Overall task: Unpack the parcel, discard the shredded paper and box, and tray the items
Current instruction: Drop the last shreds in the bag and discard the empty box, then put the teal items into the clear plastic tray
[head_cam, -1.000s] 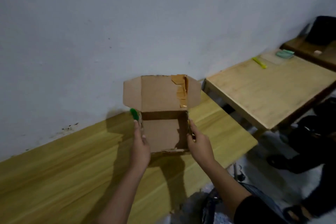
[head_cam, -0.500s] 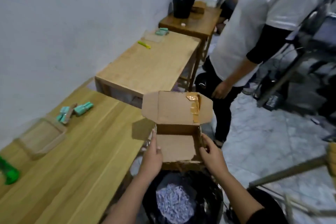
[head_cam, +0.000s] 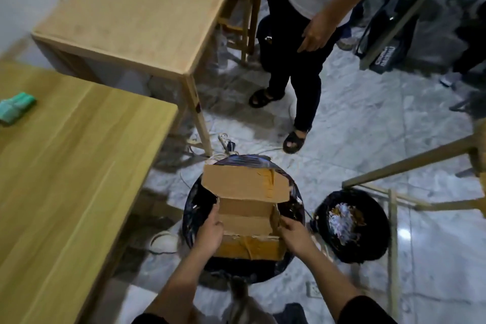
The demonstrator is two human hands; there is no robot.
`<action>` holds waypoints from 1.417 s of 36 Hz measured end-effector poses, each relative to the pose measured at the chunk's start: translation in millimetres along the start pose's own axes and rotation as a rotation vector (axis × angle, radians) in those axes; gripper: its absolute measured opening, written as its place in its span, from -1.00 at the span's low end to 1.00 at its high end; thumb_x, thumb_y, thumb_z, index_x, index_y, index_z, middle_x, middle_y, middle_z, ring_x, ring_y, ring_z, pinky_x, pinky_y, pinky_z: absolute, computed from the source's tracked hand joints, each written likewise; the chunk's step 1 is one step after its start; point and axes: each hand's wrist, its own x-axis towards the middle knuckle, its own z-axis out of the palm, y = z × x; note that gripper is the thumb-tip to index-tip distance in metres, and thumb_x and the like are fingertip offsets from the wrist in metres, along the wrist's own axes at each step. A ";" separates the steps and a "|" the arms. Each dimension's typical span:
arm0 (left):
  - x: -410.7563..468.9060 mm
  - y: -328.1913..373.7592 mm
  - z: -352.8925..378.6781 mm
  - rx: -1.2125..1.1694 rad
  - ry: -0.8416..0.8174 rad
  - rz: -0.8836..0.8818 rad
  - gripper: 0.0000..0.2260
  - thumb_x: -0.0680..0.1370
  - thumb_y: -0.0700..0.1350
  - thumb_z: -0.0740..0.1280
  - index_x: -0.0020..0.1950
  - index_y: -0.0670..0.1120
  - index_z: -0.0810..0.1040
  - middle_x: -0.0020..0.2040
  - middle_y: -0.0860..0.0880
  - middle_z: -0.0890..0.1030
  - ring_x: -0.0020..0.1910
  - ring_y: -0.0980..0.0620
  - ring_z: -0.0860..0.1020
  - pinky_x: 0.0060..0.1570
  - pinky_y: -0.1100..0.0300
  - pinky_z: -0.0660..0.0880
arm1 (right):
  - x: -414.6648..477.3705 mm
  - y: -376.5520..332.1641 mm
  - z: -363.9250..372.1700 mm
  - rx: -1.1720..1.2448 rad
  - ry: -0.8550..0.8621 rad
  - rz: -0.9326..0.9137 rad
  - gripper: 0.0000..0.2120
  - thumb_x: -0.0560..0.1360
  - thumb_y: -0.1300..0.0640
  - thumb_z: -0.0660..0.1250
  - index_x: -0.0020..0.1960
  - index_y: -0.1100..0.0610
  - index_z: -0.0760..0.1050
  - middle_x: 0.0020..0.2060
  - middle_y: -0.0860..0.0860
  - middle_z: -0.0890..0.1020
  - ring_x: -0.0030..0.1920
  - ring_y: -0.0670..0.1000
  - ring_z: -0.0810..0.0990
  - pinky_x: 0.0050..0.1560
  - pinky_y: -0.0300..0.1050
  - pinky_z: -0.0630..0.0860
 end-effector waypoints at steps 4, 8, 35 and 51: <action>13.3 -10.9 4.4 0.028 0.053 -0.038 -0.48 0.62 -0.30 0.08 0.53 -0.03 0.02 0.20 0.11 0.43 -0.25 0.32 0.27 -0.18 0.19 0.30 | 9.4 6.3 4.7 -0.012 -0.010 0.025 -0.71 0.60 0.08 0.11 0.22 0.08 0.52 0.08 0.10 0.63 0.05 0.13 0.58 0.09 0.05 0.52; 19.6 -8.5 8.2 0.196 0.066 -0.042 -0.53 0.65 -0.19 0.06 0.53 0.04 0.04 -0.17 0.23 0.34 -0.41 0.16 0.28 -0.36 0.22 0.27 | 16.0 5.9 5.4 0.008 0.027 0.044 -0.69 0.60 0.11 0.11 0.24 0.14 0.50 0.08 0.14 0.62 0.05 0.15 0.58 0.15 0.13 0.49; -71.5 79.8 -65.3 0.526 0.143 0.310 -0.57 0.62 0.02 0.12 0.43 -0.16 0.30 0.42 -0.12 0.36 0.37 -0.07 0.35 0.37 0.07 0.28 | -51.0 -118.9 5.8 -0.231 0.189 -0.184 -0.65 0.56 0.14 0.20 0.29 0.29 0.41 0.00 0.15 0.61 -0.05 0.15 0.60 -0.42 -0.40 0.35; -151.3 101.8 -278.8 0.352 0.582 0.436 -0.60 0.63 -0.03 0.12 0.42 -0.18 0.30 0.42 -0.12 0.33 0.38 -0.06 0.32 0.28 0.21 0.24 | -101.5 -324.9 113.8 -0.392 0.150 -0.541 -0.56 0.58 0.08 0.17 0.43 0.15 0.27 0.37 0.10 0.42 0.24 0.11 0.50 0.13 -0.08 0.43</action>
